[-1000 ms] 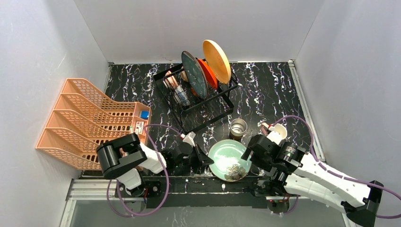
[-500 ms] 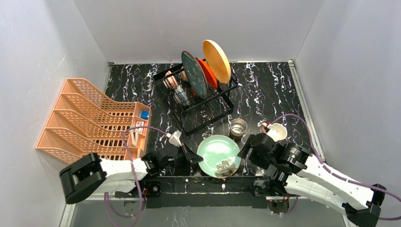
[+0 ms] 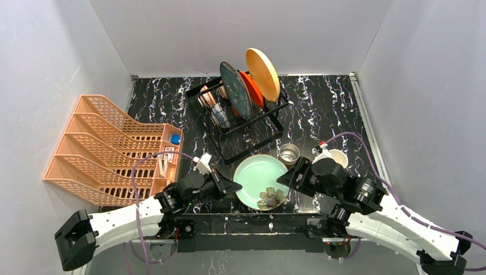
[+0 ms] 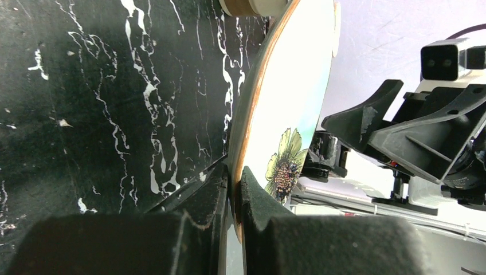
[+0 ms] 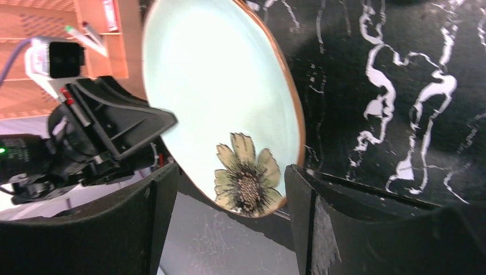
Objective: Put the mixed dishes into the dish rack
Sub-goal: Pick up the plate from the corner of the board.
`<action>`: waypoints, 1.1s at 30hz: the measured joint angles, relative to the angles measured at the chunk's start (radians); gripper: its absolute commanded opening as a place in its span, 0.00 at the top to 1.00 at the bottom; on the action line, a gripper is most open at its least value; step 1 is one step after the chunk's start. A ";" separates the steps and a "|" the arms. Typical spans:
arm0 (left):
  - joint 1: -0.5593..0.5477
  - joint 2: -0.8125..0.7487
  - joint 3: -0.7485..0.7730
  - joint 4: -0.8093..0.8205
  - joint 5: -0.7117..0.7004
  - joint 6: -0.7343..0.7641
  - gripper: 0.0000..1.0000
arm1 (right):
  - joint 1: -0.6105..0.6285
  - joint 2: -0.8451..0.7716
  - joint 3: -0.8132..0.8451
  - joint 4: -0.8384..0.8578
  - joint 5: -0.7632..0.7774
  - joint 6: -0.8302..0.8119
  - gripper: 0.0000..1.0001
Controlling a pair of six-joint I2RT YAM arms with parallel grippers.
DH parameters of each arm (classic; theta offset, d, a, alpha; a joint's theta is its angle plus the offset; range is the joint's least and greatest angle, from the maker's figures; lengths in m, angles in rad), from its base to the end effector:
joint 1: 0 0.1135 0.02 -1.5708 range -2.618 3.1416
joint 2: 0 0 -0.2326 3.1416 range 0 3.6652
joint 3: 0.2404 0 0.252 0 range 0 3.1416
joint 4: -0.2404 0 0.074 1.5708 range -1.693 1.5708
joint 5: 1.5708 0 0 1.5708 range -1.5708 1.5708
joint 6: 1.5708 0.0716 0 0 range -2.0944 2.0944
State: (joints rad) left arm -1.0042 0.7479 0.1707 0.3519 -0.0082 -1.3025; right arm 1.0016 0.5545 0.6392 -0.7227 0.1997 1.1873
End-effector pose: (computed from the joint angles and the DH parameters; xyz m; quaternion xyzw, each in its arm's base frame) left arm 0.1235 -0.1931 0.1559 -0.1187 0.7730 -0.5683 0.2556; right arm 0.1073 0.1413 0.2306 0.1270 0.8808 0.3568 0.2843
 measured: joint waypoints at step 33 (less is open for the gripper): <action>0.000 -0.163 0.163 -0.256 0.034 0.091 1.00 | 0.000 -0.078 0.230 -0.115 0.055 -0.091 0.31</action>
State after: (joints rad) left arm -1.0039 0.5854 0.3336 0.0963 0.0254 -1.2118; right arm 1.0016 0.4767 0.8696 -0.8379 0.2550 1.0966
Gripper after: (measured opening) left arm 0.045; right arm 0.695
